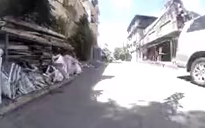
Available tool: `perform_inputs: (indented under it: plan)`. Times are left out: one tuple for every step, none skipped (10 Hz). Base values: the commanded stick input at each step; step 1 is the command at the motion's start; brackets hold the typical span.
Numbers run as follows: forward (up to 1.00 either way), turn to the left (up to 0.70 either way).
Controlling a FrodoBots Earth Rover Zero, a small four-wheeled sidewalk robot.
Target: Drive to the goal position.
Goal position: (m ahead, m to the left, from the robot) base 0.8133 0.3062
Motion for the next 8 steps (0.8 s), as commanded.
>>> perform_inputs:
  plan:
    - [1.0,0.01]
    - [1.0,0.03]
    - [1.0,0.14]
    - [1.0,0.1]
    - [1.0,0.04]
    - [1.0,0.03]
    - [1.0,0.11]
    - [1.0,-0.04]
